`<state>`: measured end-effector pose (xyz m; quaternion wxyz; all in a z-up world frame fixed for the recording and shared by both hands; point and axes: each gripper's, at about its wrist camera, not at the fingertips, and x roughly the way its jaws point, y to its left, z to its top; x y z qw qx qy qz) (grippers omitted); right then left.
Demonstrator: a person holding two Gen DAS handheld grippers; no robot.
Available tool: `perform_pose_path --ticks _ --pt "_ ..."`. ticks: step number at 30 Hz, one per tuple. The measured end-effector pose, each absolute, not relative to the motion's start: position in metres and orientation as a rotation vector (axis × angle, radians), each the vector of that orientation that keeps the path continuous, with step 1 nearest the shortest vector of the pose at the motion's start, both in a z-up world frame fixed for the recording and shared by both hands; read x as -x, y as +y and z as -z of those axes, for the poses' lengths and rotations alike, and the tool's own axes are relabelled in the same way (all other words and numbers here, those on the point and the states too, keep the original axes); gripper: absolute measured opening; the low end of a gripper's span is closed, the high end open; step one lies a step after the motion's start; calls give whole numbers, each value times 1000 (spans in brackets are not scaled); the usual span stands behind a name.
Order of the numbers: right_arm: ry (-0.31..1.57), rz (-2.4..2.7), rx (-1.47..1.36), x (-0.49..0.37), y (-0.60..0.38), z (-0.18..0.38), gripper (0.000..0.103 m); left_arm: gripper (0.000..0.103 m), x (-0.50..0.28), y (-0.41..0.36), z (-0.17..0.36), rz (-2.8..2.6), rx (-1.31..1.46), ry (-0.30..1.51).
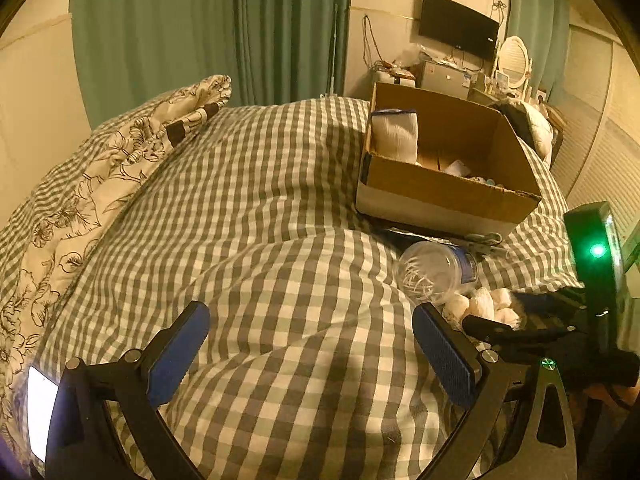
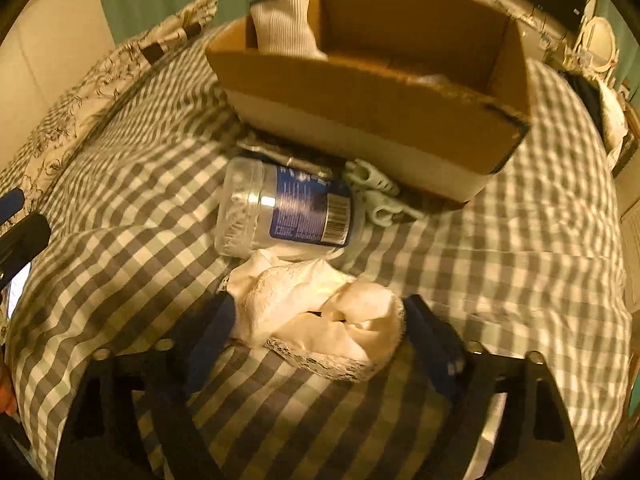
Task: Organize objects
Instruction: 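Grasp the white cloth with the right gripper, then grasp the clear dental-floss jar with the left gripper while the right holds the cloth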
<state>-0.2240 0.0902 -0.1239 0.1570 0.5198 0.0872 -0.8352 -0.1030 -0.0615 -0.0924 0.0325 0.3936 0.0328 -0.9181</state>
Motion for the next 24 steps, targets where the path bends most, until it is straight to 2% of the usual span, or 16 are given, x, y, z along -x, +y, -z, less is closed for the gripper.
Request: perform_pose_path --ticks 2,5,6,17,24 --pt "271 2379 -1508 224 88 129 44 103 103 -61 94 2825 -1223 107" --pt "309 2398 -1473 214 85 126 20 103 103 -58 95 2824 -1235 101" --pt "317 2420 -1447 210 85 121 17 103 103 -56 95 2828 -1237 99" --pt "206 2625 -1186 182 137 39 15 103 146 -16 87 2937 -1291 23" --pt "178 2663 -1127 199 162 25 15 103 193 15 109 2980 -1430 32"
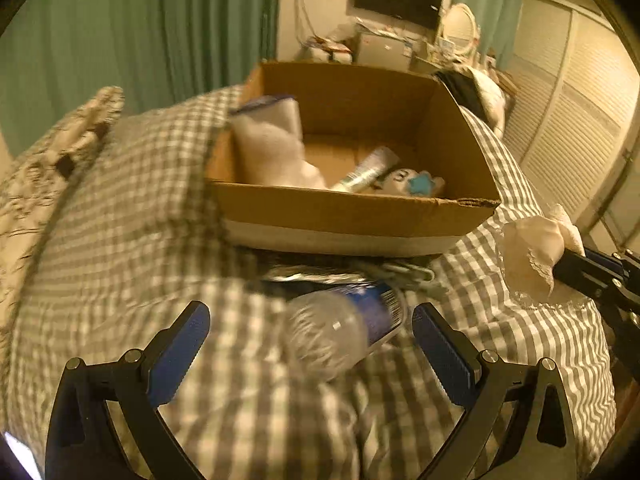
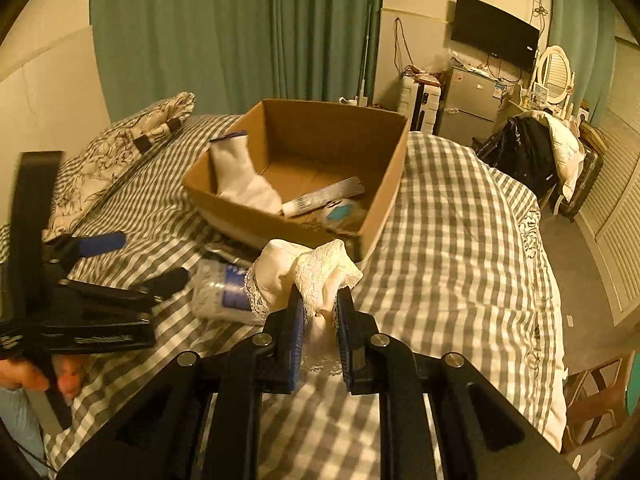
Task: Organize objects
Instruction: 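Grasp the clear dental-floss jar with the left gripper while the right holds the cloth, then lower the floss jar and cloth into the box and open both grippers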
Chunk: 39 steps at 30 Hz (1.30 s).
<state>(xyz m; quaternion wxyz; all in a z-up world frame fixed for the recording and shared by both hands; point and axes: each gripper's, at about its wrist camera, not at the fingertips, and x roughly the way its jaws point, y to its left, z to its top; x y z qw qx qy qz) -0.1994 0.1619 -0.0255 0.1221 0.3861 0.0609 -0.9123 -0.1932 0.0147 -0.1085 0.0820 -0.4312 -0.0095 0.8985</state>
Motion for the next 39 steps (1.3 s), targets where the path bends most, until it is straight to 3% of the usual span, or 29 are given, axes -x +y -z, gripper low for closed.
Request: perform_pose_path --ticks 9,17,23,26,32,39 --pt "76 2600 -1161 212 175 53 15 103 236 28 151 -2538 1437 -25" --pt "26 2608 -1164 205 186 57 15 103 220 65 154 -2469 1408 217" --pt "2 2623 -1142 195 191 49 15 93 182 67 132 -2428 1334 183" --pt "-3 2627 -1137 194 192 47 15 80 170 70 126 -2415 1316 203" --pt "3 2620 -1156 196 189 51 15 67 200 69 157 -2405 1458 208" --pt "18 2629 -1173 195 187 54 15 65 185 59 145 -2452 1457 138"
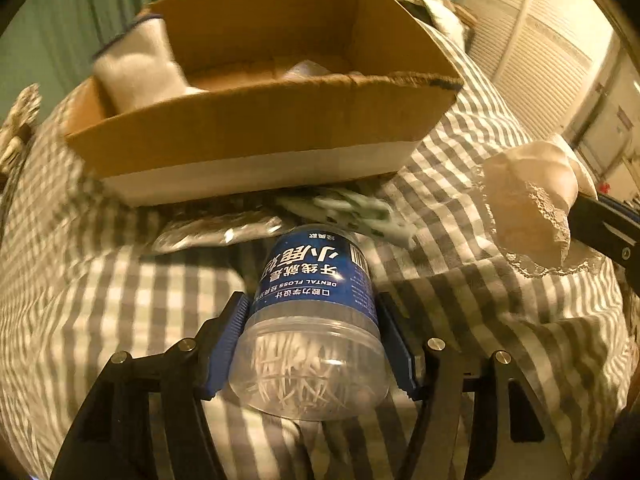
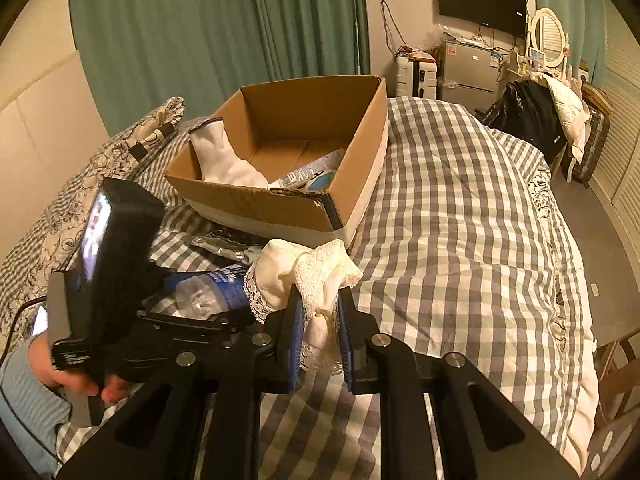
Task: Organize objects
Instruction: 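Lower the floss jar and cloth into the box and open both grippers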
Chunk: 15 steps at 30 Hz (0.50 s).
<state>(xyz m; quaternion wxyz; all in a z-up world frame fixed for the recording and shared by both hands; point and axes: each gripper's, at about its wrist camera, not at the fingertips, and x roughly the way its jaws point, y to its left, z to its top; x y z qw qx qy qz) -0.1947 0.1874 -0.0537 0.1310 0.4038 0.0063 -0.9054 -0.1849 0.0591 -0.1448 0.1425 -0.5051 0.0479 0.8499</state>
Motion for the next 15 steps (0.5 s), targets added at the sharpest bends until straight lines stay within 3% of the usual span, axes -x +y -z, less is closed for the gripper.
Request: perform_pose_path --ticks 5,15 --pt "40 2648 -1129 179 182 36 15 65 161 42 116 -2529 1442 41" --pt "106 2714 -985 132 168 -22 15 65 119 26 17 -2724 1133 43"
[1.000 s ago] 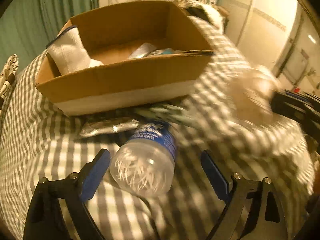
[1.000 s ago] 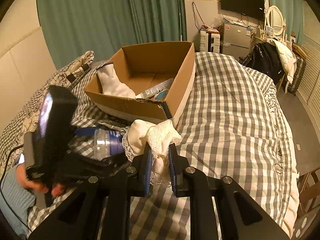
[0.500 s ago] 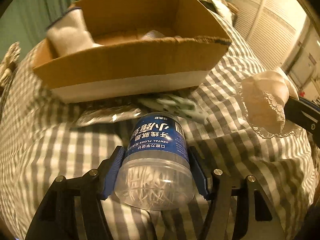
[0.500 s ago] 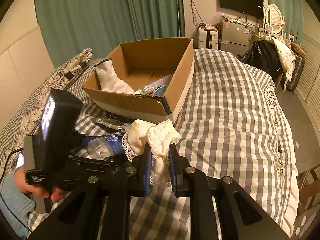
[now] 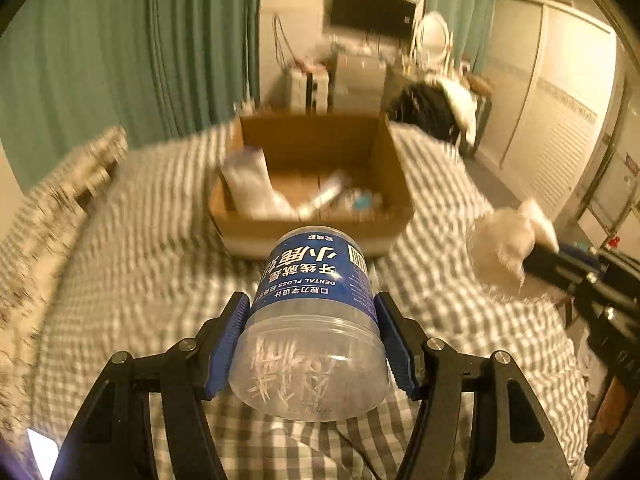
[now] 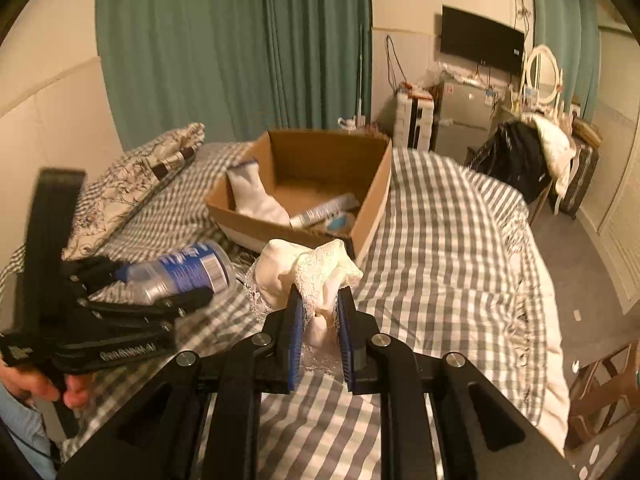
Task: Organize objects
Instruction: 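Lower the floss jar and cloth into the box and open both grippers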
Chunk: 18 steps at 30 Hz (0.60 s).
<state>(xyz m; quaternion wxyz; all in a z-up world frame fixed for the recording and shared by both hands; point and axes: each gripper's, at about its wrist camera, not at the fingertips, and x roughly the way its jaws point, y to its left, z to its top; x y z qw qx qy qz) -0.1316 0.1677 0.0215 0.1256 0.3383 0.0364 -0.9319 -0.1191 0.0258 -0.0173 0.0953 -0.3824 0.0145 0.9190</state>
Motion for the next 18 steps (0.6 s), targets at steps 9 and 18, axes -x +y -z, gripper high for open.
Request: perform_pose_path --ticks 9,18 --pt "174 2759 -798 107 155 -83 15 65 108 13 -66 -2792 910 -36" --pt "205 2773 -629 142 143 -137 15 65 139 13 -114 -2855 777 -42"
